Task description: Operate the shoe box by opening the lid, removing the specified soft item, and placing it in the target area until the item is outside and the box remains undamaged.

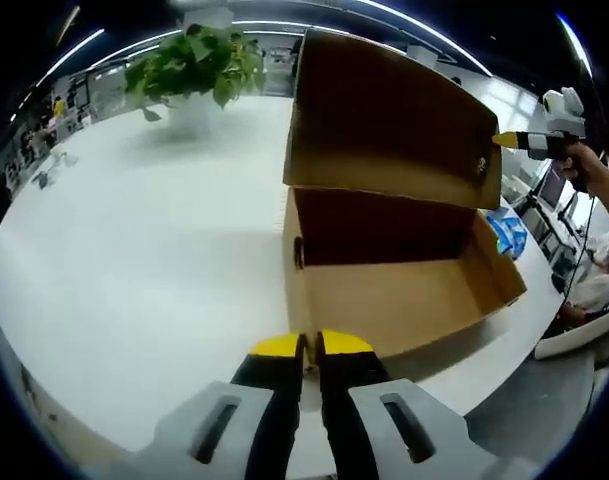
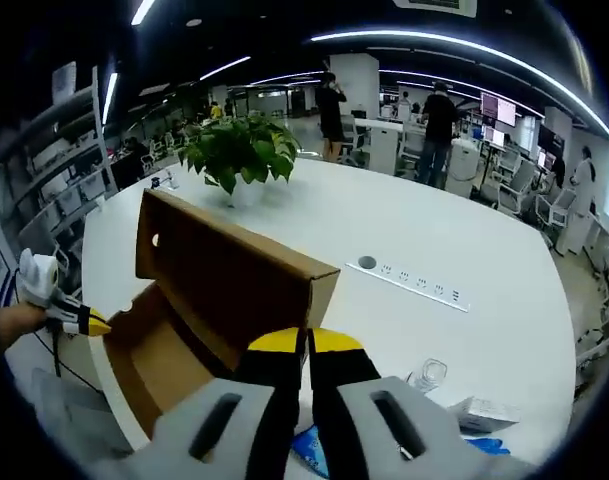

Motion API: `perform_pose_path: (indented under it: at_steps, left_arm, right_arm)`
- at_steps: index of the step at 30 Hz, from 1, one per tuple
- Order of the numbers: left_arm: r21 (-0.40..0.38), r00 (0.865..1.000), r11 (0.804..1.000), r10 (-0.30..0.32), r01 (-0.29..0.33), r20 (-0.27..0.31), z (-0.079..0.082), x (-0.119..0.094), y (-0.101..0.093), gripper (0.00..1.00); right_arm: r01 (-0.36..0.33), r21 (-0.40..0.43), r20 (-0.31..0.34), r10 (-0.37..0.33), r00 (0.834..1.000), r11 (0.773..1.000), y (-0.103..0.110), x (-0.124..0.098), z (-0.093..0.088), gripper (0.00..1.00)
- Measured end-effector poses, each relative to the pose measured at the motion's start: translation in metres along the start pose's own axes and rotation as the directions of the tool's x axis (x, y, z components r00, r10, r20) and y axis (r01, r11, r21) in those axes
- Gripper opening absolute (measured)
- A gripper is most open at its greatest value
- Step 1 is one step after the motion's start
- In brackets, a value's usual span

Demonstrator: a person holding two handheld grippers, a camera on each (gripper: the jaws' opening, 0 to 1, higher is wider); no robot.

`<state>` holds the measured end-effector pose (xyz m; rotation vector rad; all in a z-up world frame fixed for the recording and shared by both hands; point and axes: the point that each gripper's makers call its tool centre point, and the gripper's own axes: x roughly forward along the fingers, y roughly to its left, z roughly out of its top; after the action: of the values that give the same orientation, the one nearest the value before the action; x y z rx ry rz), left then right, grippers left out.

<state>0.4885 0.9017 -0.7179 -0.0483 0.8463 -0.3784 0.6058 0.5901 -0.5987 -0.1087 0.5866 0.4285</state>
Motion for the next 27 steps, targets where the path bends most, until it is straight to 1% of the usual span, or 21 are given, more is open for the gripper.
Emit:
perform_pose_path:
  at_steps: [9,17,21,22,23,24,27]
  left_arm:
    - [-0.008,1.000,1.000,-0.004,0.004,0.013,0.000,0.000,0.001,0.02]
    - [-0.009,1.000,1.000,-0.009,0.009,0.020,0.000,0.000,0.000,0.02]
    - [-0.007,1.000,1.000,-0.010,0.010,0.024,0.000,0.000,0.000,0.02]
    - [-0.006,1.000,1.000,-0.009,0.010,0.026,0.000,0.000,0.000,0.02]
    - [-0.005,1.000,1.000,-0.008,0.009,0.027,0.000,0.000,0.000,0.02]
    - [-0.004,1.000,1.000,-0.008,0.008,0.029,0.000,0.000,0.000,0.02]
    - [0.002,1.000,1.000,-0.007,0.007,0.030,0.000,0.000,0.000,0.03]
  right_arm:
    - [0.012,-0.034,0.031,-0.011,0.999,0.999,0.008,-0.011,-0.003,0.00]
    - [0.016,-0.029,0.049,-0.015,0.999,0.999,0.015,-0.020,-0.007,0.00]
    - [0.015,-0.040,0.070,-0.012,0.997,0.999,0.018,-0.025,-0.010,0.01]
    - [0.007,-0.050,0.079,-0.003,0.997,0.999,0.020,-0.026,-0.011,0.01]
    - [0.011,-0.034,0.084,-0.008,0.996,0.999,0.020,-0.028,-0.012,0.01]
    - [0.005,-0.037,0.087,-0.001,0.996,0.999,0.021,-0.029,-0.013,0.01]
    - [0.012,-0.034,0.099,-0.009,0.995,0.999,0.024,-0.032,-0.015,0.01]
